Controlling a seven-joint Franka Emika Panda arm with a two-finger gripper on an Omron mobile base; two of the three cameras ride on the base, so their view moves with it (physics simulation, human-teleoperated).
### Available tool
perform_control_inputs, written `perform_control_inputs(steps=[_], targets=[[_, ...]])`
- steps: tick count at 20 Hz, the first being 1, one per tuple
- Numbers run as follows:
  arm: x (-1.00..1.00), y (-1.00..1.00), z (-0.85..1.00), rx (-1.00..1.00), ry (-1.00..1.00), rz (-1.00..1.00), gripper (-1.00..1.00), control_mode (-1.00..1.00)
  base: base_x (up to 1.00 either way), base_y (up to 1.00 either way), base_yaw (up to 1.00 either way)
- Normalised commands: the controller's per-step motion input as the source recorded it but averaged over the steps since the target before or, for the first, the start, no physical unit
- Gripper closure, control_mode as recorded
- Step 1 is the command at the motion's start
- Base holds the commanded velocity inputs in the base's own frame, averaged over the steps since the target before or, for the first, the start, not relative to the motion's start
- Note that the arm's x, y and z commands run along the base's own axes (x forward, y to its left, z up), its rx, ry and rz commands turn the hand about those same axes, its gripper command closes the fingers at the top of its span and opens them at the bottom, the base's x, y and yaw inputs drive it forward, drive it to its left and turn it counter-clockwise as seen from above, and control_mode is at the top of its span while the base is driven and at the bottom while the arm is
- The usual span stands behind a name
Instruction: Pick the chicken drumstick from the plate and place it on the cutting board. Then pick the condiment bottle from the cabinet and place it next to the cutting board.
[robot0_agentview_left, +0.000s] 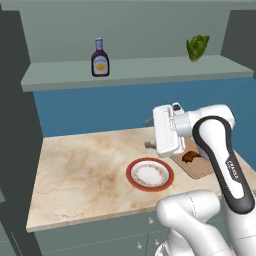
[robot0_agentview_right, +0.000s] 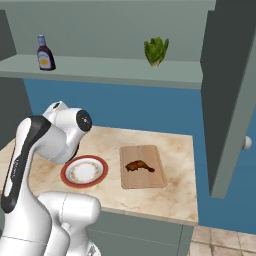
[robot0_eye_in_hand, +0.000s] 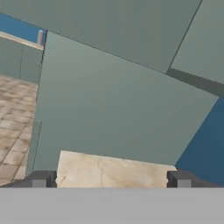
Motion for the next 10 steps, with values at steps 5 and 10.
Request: perform_control_inputs(steps=[5,10], targets=[[-0.01,0.03,0.35,0.04,0.0,0.0,-1.0,-1.0,0.0,0.0,0.0],[0.0,0.0,0.37,0.06,0.0,0.01,-1.0,-1.0,0.0,0.0,0.0]])
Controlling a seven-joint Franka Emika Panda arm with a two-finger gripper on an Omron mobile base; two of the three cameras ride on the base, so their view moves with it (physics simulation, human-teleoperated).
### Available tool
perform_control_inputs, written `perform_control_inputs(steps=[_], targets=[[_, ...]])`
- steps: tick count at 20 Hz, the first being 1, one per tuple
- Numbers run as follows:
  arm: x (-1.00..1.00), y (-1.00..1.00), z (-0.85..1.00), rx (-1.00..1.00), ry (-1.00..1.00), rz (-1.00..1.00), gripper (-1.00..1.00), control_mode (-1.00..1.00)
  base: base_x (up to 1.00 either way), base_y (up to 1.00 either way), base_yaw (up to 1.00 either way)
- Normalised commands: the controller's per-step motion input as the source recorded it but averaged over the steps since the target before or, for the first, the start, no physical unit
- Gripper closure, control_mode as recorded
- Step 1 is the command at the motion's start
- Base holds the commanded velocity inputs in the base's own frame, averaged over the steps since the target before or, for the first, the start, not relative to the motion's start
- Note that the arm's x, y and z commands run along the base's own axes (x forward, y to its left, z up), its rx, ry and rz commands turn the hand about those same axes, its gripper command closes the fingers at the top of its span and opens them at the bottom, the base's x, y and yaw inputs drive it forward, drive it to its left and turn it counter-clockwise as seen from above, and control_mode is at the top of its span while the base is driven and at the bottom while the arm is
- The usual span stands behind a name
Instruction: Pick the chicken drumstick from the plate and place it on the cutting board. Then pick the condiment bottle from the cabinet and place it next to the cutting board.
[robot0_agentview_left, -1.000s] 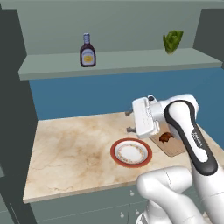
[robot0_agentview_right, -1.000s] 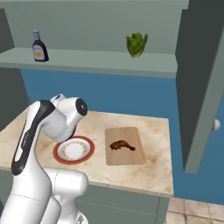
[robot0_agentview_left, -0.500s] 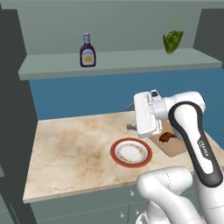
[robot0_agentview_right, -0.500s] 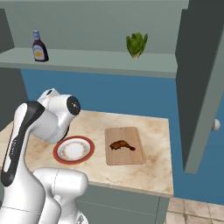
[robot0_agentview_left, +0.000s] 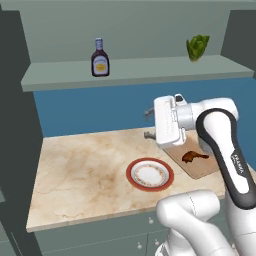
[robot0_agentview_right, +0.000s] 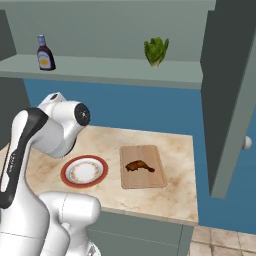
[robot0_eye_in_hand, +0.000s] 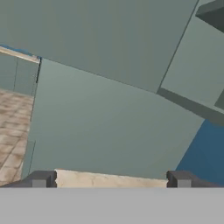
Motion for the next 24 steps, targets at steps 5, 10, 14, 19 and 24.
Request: perform_control_inputs(steps=[5,10,14,19,24], targets=[[0.0,0.0,0.33,0.08,0.0,0.03,-1.0,-1.0,0.0,0.0,0.0],[0.0,0.0,0.29,0.07,0.0,0.03,-1.0,-1.0,0.0,0.0,0.0],[0.0,0.0,0.3,0.04,0.0,0.02,-1.0,-1.0,0.0,0.0,0.0],[0.0,0.0,0.31,0.01,0.0,0.0,-1.0,-1.0,0.0,0.0,0.0],[0.0,0.0,0.31,0.01,0.0,0.0,-1.0,-1.0,0.0,0.0,0.0]])
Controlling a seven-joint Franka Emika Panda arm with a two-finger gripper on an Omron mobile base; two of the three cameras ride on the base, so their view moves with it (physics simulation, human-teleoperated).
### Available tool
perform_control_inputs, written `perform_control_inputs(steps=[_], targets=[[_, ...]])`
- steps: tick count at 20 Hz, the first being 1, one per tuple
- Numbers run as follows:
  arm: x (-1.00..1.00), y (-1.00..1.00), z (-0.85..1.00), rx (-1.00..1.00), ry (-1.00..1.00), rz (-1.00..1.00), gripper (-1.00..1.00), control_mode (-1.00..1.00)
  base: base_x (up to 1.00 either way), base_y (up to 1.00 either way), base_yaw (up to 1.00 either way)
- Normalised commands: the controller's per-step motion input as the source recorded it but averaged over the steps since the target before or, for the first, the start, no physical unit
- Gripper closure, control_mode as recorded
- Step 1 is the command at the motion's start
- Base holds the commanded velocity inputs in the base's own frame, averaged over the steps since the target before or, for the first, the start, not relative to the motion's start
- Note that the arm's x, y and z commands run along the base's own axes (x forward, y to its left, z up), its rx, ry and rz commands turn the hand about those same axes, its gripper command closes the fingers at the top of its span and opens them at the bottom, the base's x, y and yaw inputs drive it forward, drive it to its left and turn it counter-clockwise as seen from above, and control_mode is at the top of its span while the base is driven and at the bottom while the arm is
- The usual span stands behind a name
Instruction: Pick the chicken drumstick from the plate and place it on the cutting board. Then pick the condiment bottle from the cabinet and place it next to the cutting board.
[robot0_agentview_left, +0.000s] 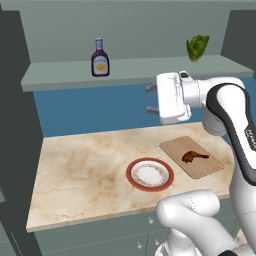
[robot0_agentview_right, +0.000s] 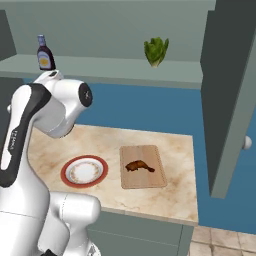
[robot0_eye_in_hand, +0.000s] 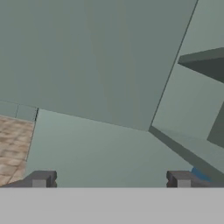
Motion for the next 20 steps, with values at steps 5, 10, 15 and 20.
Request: perform_control_inputs(steps=[5,10,15,20], targets=[[0.0,0.0,0.27,0.02,0.0,0.0,-1.0,-1.0,0.0,0.0,0.0],[0.01,0.0,0.28,0.07,0.0,0.0,-1.0,-1.0,0.0,0.0,0.0],[0.1,0.0,0.12,0.09,0.0,0.0,-1.0,-1.0,0.0,0.0,0.0],[0.15,0.0,0.14,0.07,0.0,0.0,-1.0,-1.0,0.0,0.0,0.0]])
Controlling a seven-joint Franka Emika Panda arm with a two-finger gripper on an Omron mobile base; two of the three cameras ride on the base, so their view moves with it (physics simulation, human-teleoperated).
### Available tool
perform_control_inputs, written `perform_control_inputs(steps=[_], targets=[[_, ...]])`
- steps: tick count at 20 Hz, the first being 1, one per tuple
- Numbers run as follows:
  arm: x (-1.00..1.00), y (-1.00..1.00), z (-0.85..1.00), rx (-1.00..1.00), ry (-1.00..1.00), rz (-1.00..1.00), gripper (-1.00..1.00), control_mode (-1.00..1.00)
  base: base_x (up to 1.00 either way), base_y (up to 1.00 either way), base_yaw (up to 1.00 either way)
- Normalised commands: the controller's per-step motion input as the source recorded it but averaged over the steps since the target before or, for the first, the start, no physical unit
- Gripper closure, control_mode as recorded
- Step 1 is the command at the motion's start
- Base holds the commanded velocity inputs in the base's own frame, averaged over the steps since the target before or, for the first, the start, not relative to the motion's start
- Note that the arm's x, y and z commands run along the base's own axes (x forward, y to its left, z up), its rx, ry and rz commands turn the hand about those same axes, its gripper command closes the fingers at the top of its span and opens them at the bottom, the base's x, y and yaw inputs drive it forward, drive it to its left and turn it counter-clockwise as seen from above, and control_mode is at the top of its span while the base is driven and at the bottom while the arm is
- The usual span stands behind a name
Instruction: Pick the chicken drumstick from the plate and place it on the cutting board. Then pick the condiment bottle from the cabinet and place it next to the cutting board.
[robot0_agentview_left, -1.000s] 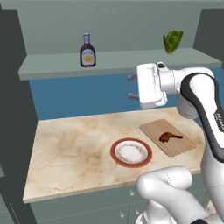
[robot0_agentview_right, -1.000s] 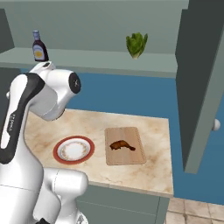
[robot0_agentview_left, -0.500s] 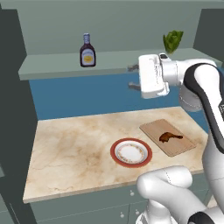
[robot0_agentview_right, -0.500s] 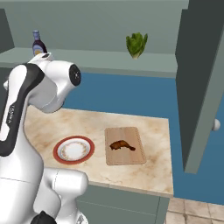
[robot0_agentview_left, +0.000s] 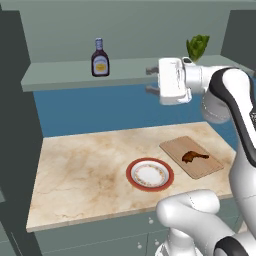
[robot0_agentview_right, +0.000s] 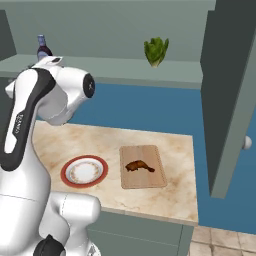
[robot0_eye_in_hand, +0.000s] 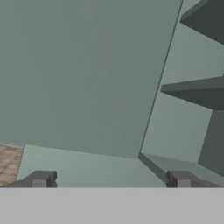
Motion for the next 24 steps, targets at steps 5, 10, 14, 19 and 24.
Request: perform_control_inputs(steps=[5,10,14,19,24], targets=[[0.12,0.02,0.29,0.05,0.01,0.0,-1.0,-1.0,0.0,0.0,0.0],[0.04,0.02,0.36,0.03,0.03,0.0,-1.0,-1.0,0.0,0.0,0.0],[0.03,0.04,0.32,0.02,0.03,0.0,-1.0,-1.0,0.0,0.0,0.0],[0.05,0.04,0.13,0.01,0.02,0.0,-1.0,-1.0,0.0,0.0,0.0],[0.08,0.02,0.0,0.01,0.0,0.0,-1.0,-1.0,0.0,0.0,0.0]])
